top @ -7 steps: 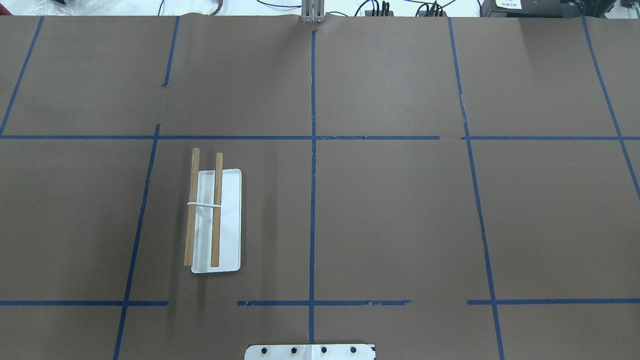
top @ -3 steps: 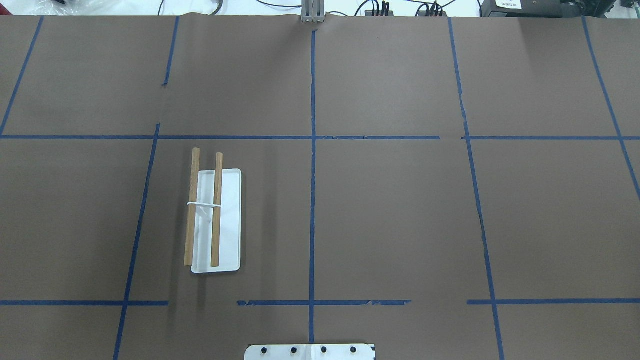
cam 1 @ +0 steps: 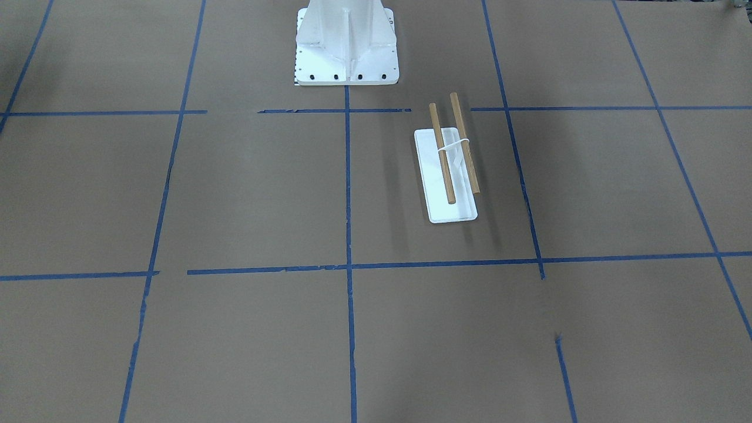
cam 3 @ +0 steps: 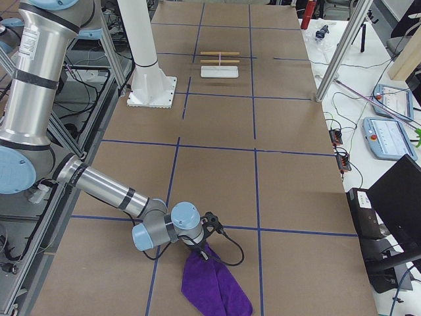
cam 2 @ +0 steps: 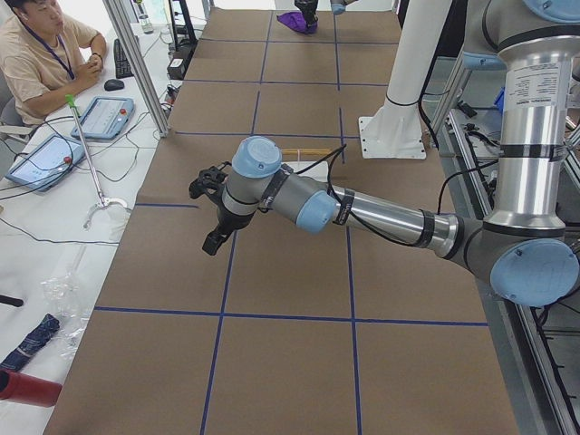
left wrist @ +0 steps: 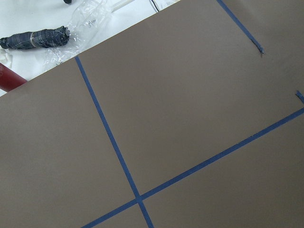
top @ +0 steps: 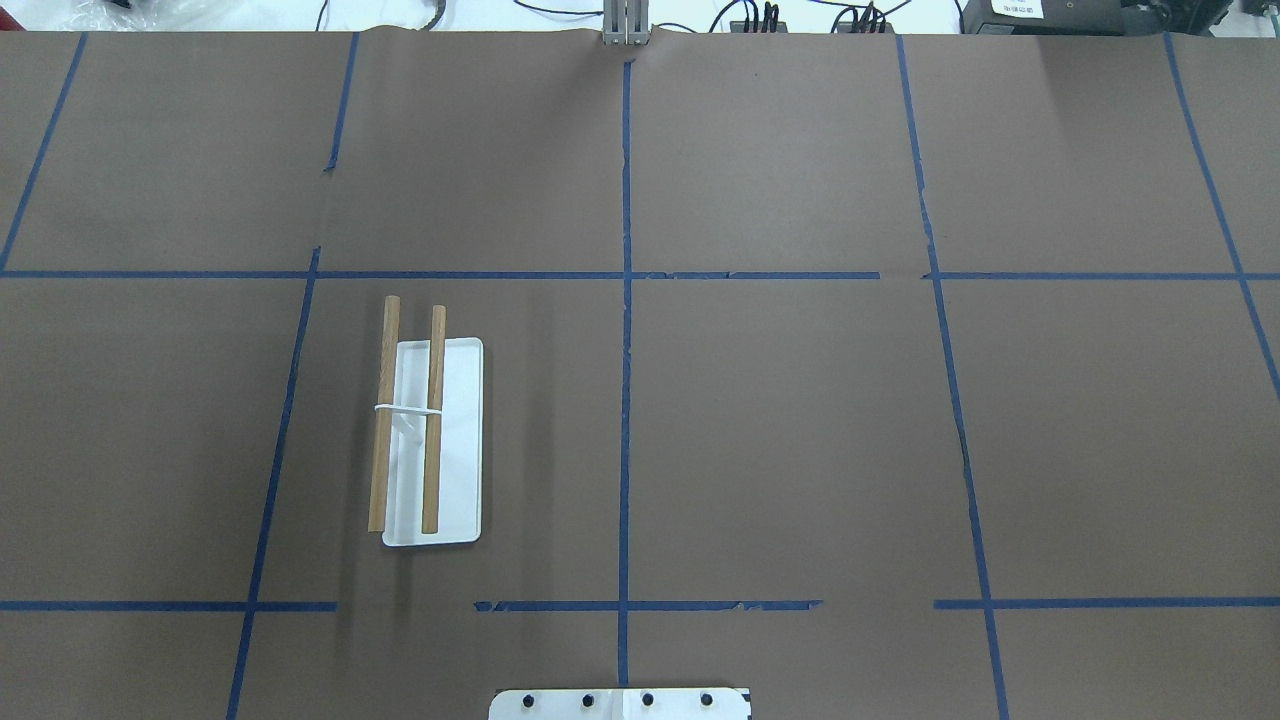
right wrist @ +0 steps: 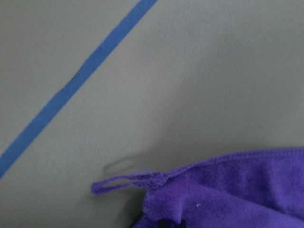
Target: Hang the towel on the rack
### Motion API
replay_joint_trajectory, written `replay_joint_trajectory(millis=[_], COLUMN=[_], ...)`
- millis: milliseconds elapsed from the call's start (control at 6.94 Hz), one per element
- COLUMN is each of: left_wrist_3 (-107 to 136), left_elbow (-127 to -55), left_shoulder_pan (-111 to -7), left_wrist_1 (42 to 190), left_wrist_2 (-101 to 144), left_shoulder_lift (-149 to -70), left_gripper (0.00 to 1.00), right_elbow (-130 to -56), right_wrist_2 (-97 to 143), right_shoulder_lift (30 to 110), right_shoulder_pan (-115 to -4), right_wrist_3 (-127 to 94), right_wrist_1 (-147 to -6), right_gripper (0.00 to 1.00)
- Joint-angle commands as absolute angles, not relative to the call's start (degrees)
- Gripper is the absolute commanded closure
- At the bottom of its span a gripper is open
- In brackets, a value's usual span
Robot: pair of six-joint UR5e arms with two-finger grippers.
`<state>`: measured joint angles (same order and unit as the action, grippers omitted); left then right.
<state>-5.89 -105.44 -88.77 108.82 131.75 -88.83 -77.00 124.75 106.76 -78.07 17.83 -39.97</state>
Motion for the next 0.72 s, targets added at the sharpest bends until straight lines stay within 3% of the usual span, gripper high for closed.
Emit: replay_joint_trajectory(millis=[0,288,576], left_wrist_3=[-5.8,-1.8,3.3], left_elbow=[-103.8,-103.4,-104.1], left_shoulder_pan=[-88.7,-88.5,-87.7], left_wrist_1=[119.6,123.0,126.8], left_wrist_2=[131.7,131.8,131.8], left_shoulder_lift=[-89.2,-89.6,-89.6], left_gripper=[0.00,0.00,0.00], right_elbow=[-87.5,-96.6,-103.6], right_wrist_2=[129.3,131.4,132.4], right_shoulder_lift=[107.5,104.7,95.8], right_shoulder_pan=[-82.0,-82.4,-80.1], right_wrist_3=[16.0,9.8,6.1], right_wrist_1=[-40.9,-46.7,-61.7], right_gripper=[1.00,1.00,1.00])
